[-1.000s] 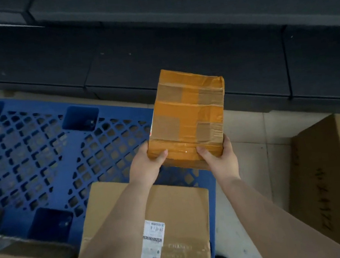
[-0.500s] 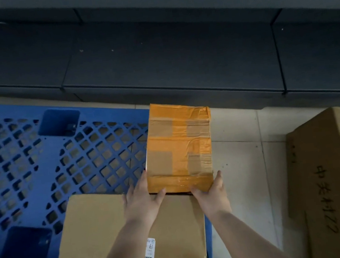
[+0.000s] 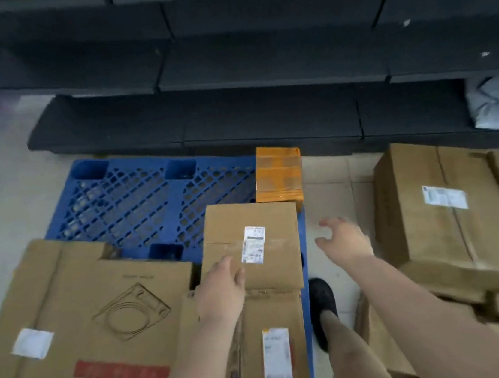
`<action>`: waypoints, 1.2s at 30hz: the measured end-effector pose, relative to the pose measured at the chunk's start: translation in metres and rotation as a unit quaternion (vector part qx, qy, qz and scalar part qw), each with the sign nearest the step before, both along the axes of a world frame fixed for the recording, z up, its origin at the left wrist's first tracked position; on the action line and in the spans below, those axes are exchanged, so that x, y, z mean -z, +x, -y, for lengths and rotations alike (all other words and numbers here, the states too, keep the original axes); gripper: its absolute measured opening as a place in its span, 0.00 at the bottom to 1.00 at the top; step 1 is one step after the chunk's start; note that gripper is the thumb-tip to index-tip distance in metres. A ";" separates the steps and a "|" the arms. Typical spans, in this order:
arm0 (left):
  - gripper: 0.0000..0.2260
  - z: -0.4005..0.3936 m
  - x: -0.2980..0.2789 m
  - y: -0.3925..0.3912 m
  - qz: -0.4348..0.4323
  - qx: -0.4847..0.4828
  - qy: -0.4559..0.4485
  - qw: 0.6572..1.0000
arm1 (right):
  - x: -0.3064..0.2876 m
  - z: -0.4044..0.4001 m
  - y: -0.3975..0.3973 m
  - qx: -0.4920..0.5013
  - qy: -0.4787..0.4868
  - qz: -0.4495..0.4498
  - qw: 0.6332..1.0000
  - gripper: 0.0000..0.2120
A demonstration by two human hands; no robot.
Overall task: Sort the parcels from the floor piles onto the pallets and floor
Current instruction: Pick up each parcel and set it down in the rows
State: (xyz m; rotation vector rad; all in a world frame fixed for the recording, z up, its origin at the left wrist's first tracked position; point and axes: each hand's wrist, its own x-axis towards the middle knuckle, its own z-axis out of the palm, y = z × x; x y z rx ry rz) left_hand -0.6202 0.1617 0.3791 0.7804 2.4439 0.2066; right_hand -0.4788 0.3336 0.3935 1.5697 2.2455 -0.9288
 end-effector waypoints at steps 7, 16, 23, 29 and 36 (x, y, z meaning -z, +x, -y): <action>0.21 0.090 -0.121 0.079 -0.080 0.122 0.081 0.986 | -0.128 0.142 0.088 -0.057 0.137 -0.027 0.989 0.18; 0.18 0.108 -0.180 0.229 -0.117 0.292 0.118 0.942 | -0.180 0.227 0.256 -0.018 0.218 0.024 0.975 0.17; 0.19 0.127 -0.193 0.401 -0.099 0.415 0.118 0.897 | -0.205 0.301 0.431 0.101 0.219 0.062 0.969 0.13; 0.17 0.179 -0.202 0.581 -0.059 0.499 0.118 0.857 | -0.218 0.393 0.598 0.185 0.216 0.097 0.954 0.18; 0.19 0.213 -0.221 0.743 -0.039 0.583 0.128 0.801 | -0.246 0.455 0.744 0.265 0.266 0.113 0.920 0.18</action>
